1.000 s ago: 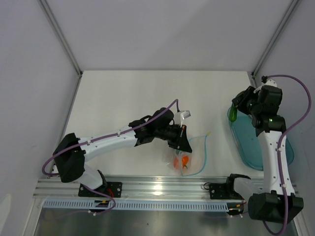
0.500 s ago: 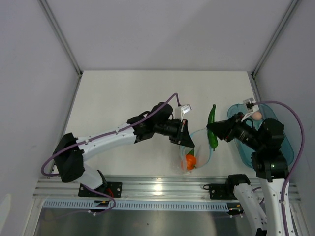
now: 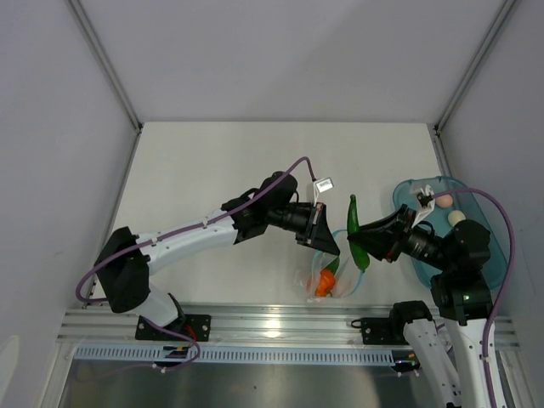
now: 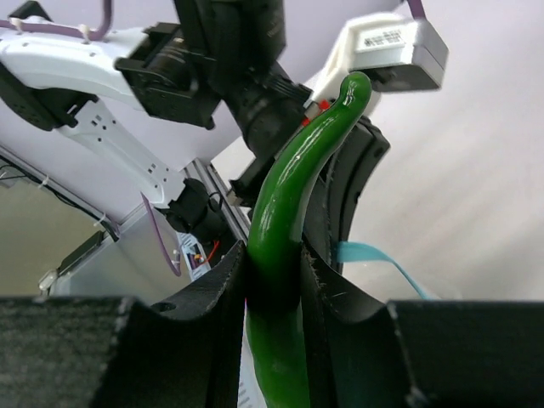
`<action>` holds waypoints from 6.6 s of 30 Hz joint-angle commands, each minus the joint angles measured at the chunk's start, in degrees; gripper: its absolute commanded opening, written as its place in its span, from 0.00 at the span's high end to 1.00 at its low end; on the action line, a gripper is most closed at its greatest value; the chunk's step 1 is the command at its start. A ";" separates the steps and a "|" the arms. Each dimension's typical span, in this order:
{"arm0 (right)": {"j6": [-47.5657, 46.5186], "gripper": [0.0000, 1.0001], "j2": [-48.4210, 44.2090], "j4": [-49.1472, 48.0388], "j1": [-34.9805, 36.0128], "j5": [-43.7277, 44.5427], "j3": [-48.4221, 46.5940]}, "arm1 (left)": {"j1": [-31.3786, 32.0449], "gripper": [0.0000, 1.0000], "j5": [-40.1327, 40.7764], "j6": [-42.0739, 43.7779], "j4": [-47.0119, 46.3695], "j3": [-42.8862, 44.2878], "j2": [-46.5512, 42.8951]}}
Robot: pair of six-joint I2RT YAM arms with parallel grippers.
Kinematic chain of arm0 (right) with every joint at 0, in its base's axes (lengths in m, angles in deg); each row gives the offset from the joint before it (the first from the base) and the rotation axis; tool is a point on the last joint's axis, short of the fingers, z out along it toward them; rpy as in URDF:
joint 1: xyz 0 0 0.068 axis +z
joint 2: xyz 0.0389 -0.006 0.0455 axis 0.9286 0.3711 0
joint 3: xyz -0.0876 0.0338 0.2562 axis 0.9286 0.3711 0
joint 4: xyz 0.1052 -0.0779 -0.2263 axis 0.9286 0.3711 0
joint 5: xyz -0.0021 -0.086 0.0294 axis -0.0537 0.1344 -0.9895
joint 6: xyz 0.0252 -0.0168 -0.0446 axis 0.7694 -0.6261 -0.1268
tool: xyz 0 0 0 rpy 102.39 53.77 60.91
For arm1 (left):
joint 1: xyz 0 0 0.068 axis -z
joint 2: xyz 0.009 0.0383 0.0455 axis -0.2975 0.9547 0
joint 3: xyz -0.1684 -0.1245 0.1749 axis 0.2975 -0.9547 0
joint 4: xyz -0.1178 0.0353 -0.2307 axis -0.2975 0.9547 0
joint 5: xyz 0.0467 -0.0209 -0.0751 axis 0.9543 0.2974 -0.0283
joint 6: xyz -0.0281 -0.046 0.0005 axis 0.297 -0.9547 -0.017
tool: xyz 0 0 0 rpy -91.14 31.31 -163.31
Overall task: Place the food in the zip-top bag and seal the zipper
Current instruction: Place the fake vegetable in the zipper food storage bag, then adjust the zipper food storage bag at the center of the board, then pick up the fake food from the bin.
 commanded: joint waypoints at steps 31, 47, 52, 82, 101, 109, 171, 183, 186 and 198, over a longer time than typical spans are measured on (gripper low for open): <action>-1.59 0.22 -0.31 -10.63 12.88 6.81 4.91 | -0.14 0.99 -11.13 -9.56 -16.90 -2.86 -0.20; -4.31 0.21 2.06 -0.01 12.96 14.26 -4.57 | -2.51 0.99 2.84 -6.22 -5.13 -4.71 -11.09; -2.04 0.35 6.80 14.49 12.88 20.95 -14.32 | -3.30 0.99 5.12 -5.60 -3.19 -5.85 -13.03; -0.38 1.00 13.91 22.54 14.99 10.10 -10.46 | -4.71 0.99 5.91 4.29 5.81 -4.11 -13.74; 9.13 1.00 22.98 11.43 15.16 9.19 -9.59 | -5.50 1.00 13.65 12.32 16.50 -7.35 -23.85; 7.28 0.62 24.74 12.58 15.78 10.24 -9.77 | -5.50 0.99 10.66 11.27 14.22 -8.22 -19.54; 32.77 0.05 69.21 0.10 -13.49 118.96 -11.70 | -9.10 0.99 9.09 15.67 20.10 -1.11 -7.33; 36.90 0.09 75.45 3.08 -15.86 116.77 -13.99 | -9.81 0.99 6.09 15.14 18.69 1.71 -2.32; 38.21 0.08 76.07 4.40 -16.04 116.68 -15.22 | -10.07 0.99 6.09 15.23 18.95 1.71 -2.31; 33.74 0.03 80.99 12.31 -17.80 113.96 -24.53 | -10.60 0.99 5.22 15.32 18.43 0.92 -1.96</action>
